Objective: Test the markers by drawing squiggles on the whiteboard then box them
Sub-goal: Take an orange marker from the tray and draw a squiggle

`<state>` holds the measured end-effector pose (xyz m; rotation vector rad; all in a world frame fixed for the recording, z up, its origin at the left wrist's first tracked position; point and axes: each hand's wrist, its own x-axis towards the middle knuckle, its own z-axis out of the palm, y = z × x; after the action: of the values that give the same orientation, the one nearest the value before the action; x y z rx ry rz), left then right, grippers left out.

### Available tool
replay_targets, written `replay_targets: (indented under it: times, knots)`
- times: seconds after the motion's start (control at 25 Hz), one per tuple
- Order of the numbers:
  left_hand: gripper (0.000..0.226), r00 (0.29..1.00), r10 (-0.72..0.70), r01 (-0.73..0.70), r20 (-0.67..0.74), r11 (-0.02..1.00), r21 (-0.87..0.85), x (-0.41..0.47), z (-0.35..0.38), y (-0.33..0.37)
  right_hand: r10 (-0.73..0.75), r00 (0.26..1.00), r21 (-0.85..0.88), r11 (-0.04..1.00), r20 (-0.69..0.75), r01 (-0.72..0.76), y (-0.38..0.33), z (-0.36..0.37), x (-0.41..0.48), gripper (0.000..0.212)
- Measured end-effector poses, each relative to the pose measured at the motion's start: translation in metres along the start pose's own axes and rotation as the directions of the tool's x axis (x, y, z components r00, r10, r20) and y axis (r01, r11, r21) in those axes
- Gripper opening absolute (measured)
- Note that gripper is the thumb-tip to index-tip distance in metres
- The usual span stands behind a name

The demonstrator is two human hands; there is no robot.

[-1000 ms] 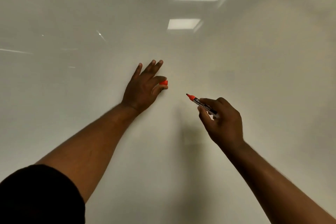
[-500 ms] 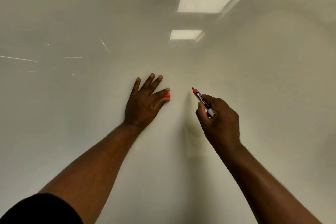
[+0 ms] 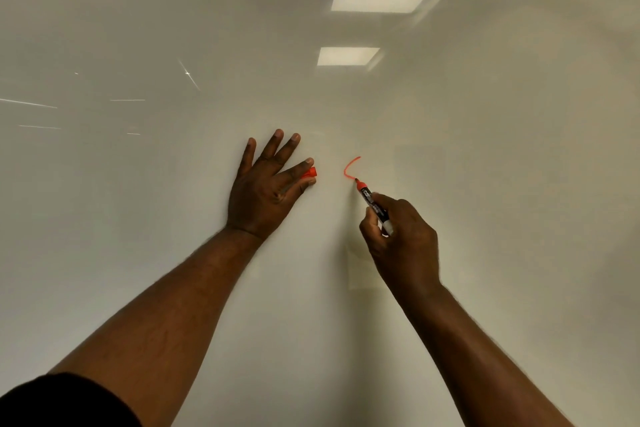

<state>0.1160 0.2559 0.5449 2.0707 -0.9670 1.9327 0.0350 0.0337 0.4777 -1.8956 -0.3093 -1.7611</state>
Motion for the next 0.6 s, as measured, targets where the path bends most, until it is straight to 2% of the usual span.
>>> replay_targets:
  times: [0.16, 0.24, 0.36, 0.52, 0.6]
  knots:
    - [0.038, 1.000, -0.008, 0.008, -0.001, 1.000, -0.001, -0.001, 0.000, 0.001, -0.108, 0.989, -0.011, 0.994, 0.101, 0.110, -0.002, 0.000, -0.038, 0.022]
    - [0.038, 1.000, -0.020, 0.020, -0.007, 1.000, -0.013, -0.003, 0.002, 0.002, -0.087, 0.992, -0.019, 0.996, 0.096, 0.089, 0.003, -0.003, -0.050, 0.022]
    - [0.036, 0.998, -0.062, 0.061, -0.028, 0.998, -0.031, -0.009, 0.006, 0.006, 0.020, 0.998, -0.031, 0.999, 0.052, -0.019, 0.016, -0.010, -0.058, 0.022]
    - [0.035, 0.993, -0.108, 0.105, -0.046, 0.993, -0.048, -0.023, 0.011, 0.016, -0.099, 0.973, -0.037, 0.993, 0.209, 0.109, 0.006, -0.007, -0.100, 0.024]
    - [0.035, 0.994, -0.105, 0.102, -0.039, 0.993, -0.063, -0.034, 0.011, 0.019, -0.072, 0.976, -0.035, 0.996, 0.208, 0.081, 0.011, -0.011, -0.105, 0.023]
